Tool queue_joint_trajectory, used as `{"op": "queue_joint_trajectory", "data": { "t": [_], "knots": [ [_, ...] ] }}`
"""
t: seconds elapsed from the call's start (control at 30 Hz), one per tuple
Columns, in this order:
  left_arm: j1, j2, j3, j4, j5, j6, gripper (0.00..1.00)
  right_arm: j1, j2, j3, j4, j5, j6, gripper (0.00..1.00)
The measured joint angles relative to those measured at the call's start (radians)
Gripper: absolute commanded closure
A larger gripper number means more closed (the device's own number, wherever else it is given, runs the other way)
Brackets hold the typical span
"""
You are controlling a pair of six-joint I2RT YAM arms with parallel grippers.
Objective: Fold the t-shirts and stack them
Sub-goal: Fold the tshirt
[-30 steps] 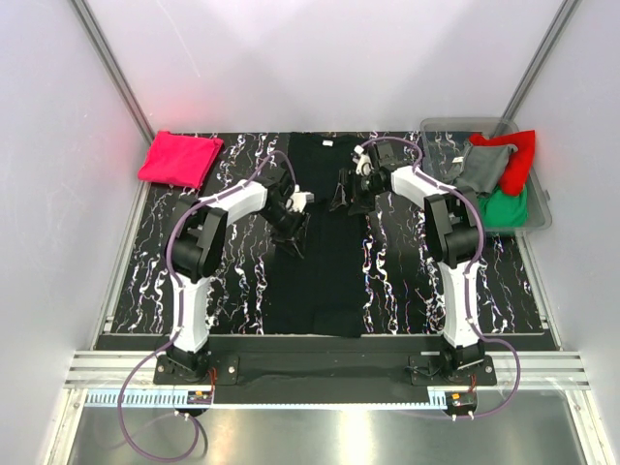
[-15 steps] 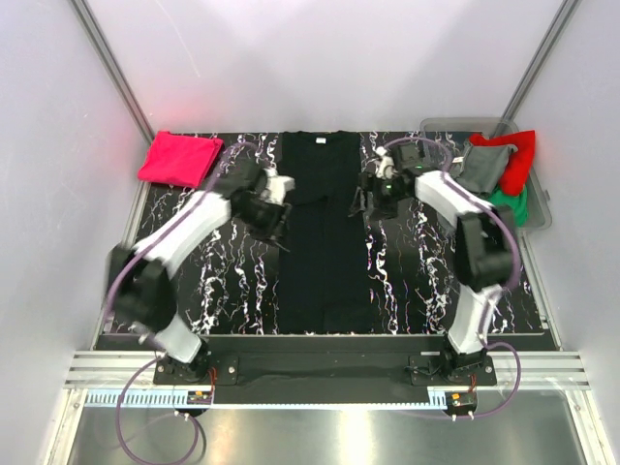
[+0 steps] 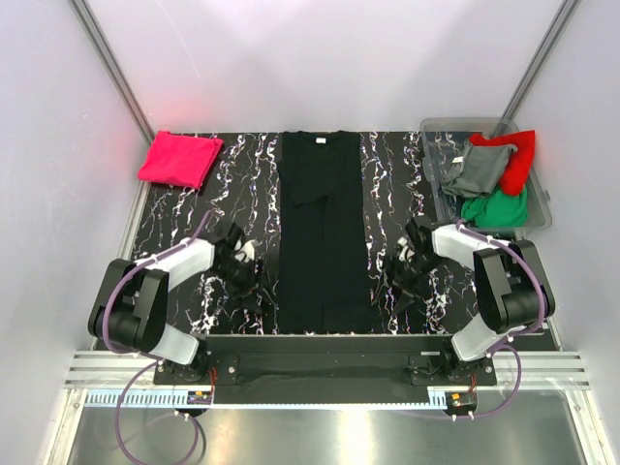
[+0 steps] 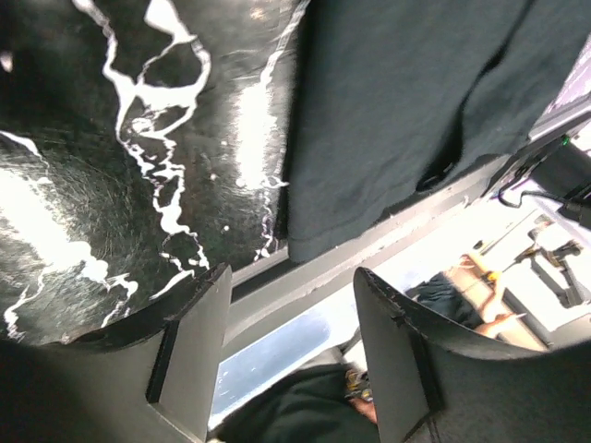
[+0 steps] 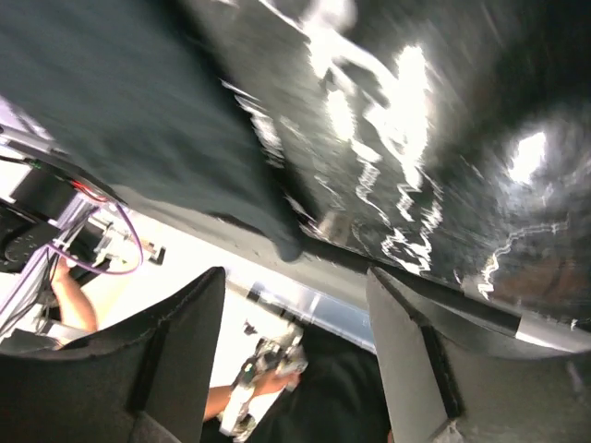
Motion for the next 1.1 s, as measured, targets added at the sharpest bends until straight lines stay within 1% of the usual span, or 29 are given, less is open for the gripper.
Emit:
{"op": "queue_joint_trajectory", "data": {
  "t": [0.1,0.2,0.37,0.5,0.57,0.7,0.9,0.93,0.97,1.0,1.03,1.07,1.1],
  "knots": [
    [-0.001,-0.016,-0.073,0.047,0.009,-0.048,0.43,0.009,-0.001,-0.036,-0.020,-0.003,0.013,0.33],
    [-0.022,-0.024,-0.124,0.077,0.013,-0.095,0.45,0.069,-0.007,-0.040,-0.019,-0.022,0.023,0.33],
    [-0.100,-0.026,-0.131,0.133,0.020,-0.145,0.50,0.164,-0.010,-0.040,0.010,-0.054,0.034,0.37],
    [-0.136,-0.026,-0.131,0.166,0.021,-0.173,0.48,0.187,0.003,-0.040,0.022,-0.053,0.035,0.42],
    [-0.142,-0.026,-0.131,0.177,0.020,-0.180,0.46,0.200,0.013,-0.040,0.026,-0.052,0.035,0.42],
    [-0.153,-0.024,-0.131,0.203,0.018,-0.198,0.47,0.225,0.034,-0.040,0.032,-0.050,0.037,0.42],
    [-0.181,0.017,-0.130,0.224,0.019,-0.209,0.57,0.231,0.051,-0.040,0.048,-0.042,0.038,0.44],
    [-0.186,0.026,-0.129,0.227,0.019,-0.211,0.58,0.232,0.054,-0.039,0.052,-0.042,0.038,0.47],
    [-0.190,0.035,-0.127,0.228,0.019,-0.212,0.59,0.232,0.058,-0.038,0.055,-0.042,0.038,0.48],
    [-0.193,0.042,-0.124,0.228,0.020,-0.213,0.63,0.233,0.063,-0.037,0.056,-0.042,0.039,0.50],
    [-0.196,0.046,-0.123,0.230,0.020,-0.217,0.66,0.235,0.067,-0.037,0.057,-0.042,0.038,0.56],
    [-0.197,0.050,-0.121,0.230,0.020,-0.219,0.71,0.237,0.072,-0.037,0.060,-0.042,0.036,0.66],
    [-0.199,0.053,-0.120,0.230,0.020,-0.222,0.81,0.238,0.077,-0.036,0.063,-0.042,0.035,0.76]
  ]
}}
